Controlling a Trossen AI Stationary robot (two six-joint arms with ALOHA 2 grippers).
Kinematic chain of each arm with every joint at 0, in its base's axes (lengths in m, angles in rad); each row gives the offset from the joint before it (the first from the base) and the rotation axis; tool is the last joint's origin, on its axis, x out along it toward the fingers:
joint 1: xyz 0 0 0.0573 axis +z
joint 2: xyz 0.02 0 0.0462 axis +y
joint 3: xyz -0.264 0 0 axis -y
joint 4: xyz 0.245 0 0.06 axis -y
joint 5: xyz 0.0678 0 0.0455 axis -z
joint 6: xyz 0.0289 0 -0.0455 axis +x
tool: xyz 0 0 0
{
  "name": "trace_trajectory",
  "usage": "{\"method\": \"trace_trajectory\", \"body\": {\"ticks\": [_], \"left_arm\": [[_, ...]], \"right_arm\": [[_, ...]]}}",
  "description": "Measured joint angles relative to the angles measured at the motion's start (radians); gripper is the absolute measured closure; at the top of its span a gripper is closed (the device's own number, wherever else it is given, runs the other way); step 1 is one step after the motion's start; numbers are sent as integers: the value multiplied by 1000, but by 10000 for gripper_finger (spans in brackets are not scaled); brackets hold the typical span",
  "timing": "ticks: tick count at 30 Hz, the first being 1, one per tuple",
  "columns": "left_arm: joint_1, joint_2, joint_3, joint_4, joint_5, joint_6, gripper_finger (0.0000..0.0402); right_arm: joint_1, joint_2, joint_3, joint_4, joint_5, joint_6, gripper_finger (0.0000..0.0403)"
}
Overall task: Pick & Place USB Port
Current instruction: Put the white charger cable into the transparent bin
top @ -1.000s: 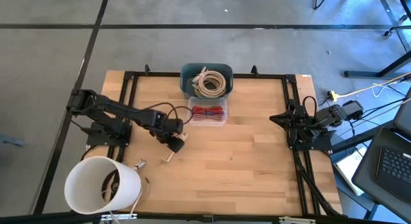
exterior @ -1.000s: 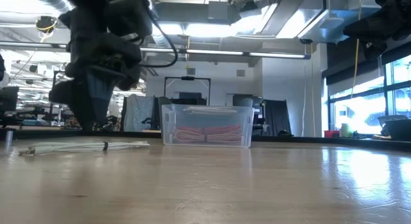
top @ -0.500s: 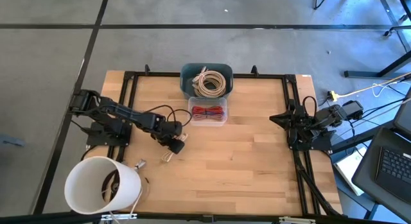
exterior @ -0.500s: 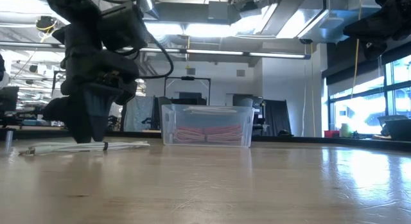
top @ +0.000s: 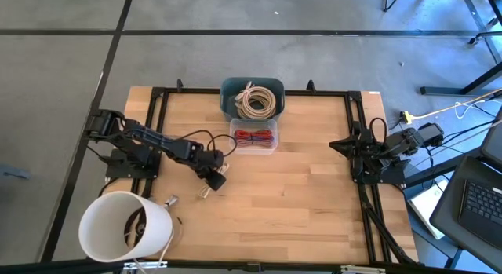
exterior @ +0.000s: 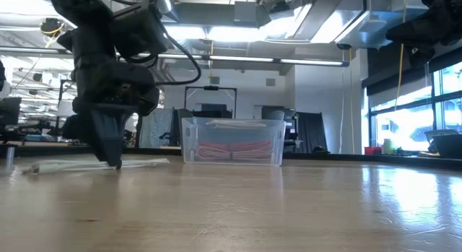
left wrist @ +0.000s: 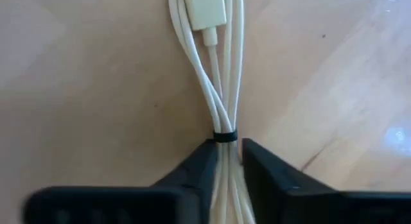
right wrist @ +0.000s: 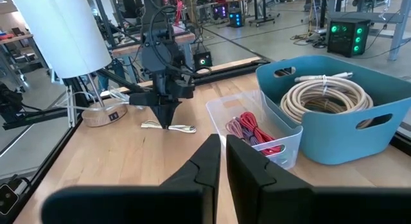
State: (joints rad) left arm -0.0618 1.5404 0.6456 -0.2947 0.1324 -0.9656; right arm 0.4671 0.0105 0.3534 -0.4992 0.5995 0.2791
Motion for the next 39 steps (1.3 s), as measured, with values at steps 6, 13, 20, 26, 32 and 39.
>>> {"method": "trace_trajectory", "body": {"ticks": [6,13,20,26,32,39], "left_arm": [[-1,1,0,6,-36,55,391],[-1,-127,-5,-16,-73,74,396],[17,-370,-4,-39,-113,86,397],[123,-542,-1,253,-89,272,398],[327,-505,186,67,25,535,398],[472,-264,504,-208,115,866,398]], "right_arm": [[0,0,0,0,0,0,372],[0,0,0,0,0,2,372],[0,0,0,-1,0,1,372],[0,0,0,0,0,0,373],[0,0,0,0,1,0,373],[0,0,0,0,1,1,373]]}}
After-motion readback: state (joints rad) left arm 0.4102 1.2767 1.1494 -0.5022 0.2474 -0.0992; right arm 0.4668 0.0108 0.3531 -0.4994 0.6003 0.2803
